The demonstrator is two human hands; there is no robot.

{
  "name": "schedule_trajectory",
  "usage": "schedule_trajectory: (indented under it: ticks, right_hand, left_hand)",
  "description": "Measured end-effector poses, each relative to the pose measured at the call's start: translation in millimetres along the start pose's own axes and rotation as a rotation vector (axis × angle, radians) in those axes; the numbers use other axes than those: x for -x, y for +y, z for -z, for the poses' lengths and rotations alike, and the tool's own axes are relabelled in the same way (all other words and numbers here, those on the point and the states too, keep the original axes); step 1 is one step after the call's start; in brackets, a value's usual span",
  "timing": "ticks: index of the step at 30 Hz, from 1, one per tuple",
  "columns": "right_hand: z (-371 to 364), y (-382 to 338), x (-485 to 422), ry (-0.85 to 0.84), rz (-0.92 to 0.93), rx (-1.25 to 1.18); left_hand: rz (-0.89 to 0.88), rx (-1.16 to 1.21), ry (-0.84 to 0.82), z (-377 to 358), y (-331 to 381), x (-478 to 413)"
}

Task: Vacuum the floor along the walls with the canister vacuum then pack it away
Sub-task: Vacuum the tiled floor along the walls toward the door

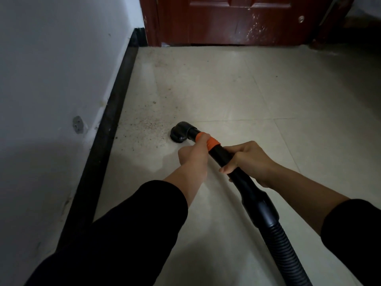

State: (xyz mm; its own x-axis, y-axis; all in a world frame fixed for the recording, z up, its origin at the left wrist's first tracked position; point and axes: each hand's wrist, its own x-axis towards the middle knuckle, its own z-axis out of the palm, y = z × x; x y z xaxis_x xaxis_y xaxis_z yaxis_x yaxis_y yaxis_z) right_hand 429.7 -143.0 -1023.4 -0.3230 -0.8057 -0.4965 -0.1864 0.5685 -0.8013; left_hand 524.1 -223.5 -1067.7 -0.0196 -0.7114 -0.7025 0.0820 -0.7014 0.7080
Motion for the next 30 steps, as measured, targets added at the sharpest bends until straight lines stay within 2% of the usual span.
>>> schedule_trajectory:
  ticks: [30]
  right_hand:
    - [-52, -23, 4, -0.130, 0.044, 0.024]
  left_hand:
    - [-0.010, -0.011, 0.154, 60, 16, 6]
